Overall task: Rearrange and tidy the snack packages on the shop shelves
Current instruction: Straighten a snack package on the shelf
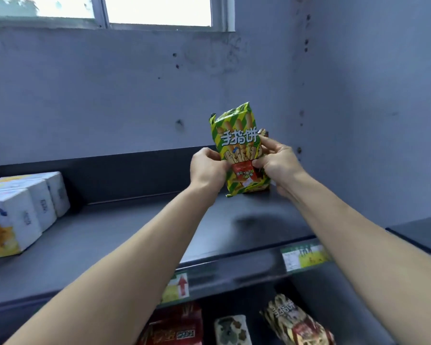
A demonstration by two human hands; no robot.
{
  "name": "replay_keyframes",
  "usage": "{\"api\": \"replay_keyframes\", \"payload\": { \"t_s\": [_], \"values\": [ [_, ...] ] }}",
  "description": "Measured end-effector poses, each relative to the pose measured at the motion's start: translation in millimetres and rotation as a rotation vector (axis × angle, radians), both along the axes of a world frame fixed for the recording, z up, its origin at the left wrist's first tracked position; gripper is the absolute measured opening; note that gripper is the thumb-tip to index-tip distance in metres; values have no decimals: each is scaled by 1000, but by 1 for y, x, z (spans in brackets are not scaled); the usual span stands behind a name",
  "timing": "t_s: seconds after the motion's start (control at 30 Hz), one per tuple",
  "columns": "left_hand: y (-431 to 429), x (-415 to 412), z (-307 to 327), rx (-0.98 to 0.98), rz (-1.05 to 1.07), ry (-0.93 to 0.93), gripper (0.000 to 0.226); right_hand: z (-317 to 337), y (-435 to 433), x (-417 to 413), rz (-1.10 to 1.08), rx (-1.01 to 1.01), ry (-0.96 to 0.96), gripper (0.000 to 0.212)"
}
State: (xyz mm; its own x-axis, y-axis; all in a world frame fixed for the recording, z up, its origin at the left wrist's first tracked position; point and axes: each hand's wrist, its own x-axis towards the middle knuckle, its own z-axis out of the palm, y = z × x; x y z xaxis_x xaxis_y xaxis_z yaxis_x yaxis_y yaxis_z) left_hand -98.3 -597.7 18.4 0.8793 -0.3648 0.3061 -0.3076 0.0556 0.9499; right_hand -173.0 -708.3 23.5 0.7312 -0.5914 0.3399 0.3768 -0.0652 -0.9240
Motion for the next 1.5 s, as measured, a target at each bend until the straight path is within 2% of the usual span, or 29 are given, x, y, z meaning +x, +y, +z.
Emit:
{"api": "replay_keyframes", "payload": {
  "t_s": [0.33,0.4,0.57,0.7,0.97,1.03,1.2,1.5],
  "values": [
    [-71,-6,-28,122,28,33,16,-34,-72,-8,-34,34,194,54],
    [-75,-4,-32,101,38,35,11,-36,-78,-3,-29,35,199,52],
    [-79,0,-36,72,74,31,20,-39,-82,9,-43,9,202,50],
    [-77,-1,-37,75,60,47,14,-44,-81,13,-71,-25,208,48],
    [-62,-15,-35,145,85,-14,31,-41,-79,-4,-261,-126,214,46],
    [-51,-23,-33,167,98,-75,31,-38,-72,-13,-329,-154,196,51],
    [-11,-56,-25,171,62,-218,25,-28,-25,-40,-349,-275,80,38],
    [110,-104,-36,196,-29,-304,19,-50,106,-84,-183,-425,65,31]
  ]
}}
